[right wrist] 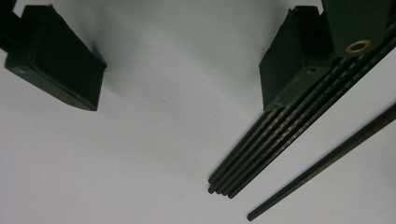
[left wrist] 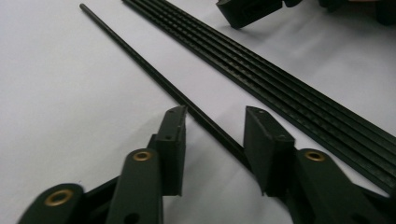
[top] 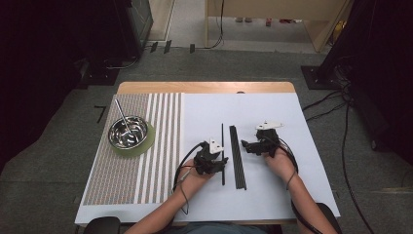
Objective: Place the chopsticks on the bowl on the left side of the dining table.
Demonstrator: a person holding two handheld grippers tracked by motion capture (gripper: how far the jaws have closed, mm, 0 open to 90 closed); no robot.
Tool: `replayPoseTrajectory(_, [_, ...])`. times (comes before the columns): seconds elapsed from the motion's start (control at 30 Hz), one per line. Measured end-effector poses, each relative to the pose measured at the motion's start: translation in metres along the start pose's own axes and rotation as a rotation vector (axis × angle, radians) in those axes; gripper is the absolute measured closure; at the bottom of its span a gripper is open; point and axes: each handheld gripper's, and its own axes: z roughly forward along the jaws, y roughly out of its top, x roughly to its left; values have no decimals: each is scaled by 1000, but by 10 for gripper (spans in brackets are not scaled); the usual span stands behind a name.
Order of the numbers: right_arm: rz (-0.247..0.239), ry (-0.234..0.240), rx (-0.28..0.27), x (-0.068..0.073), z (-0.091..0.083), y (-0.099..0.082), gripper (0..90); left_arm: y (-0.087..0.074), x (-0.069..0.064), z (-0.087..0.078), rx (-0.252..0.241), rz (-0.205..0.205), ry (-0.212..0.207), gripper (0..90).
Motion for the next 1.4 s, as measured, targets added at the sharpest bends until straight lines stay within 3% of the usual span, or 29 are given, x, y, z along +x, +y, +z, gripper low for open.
replayPoseTrajectory(0.27, [-1,0,0,0,0,0,136,2,8,-3,29,-29,-10,776])
replayPoseTrajectory(0.67, [-1,0,0,0,0,0,136,3,15,-7,47,-58,-20,813])
replayPoseTrajectory(1.17, [-1,0,0,0,0,0,136,3,27,-12,80,-71,9,834])
replayPoseTrajectory(1.4, [-1,0,0,0,0,0,136,3,38,-15,98,-119,19,848])
